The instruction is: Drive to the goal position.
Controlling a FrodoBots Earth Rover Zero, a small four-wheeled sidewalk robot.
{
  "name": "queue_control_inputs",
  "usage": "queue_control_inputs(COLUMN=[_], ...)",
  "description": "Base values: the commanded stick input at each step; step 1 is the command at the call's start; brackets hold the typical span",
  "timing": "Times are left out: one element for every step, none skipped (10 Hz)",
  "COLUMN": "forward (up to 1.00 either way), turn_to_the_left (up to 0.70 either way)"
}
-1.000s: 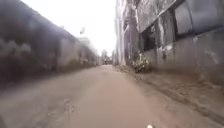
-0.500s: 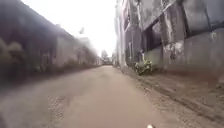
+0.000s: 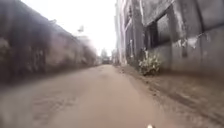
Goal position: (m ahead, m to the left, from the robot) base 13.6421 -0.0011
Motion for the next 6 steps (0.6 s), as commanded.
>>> queue_control_inputs(forward=[1.00, 1.00, 1.00, 1.00, 1.00, 1.00], turn_to_the_left=[0.00, 0.00, 0.00, 0.00, 0.00, 0.00])
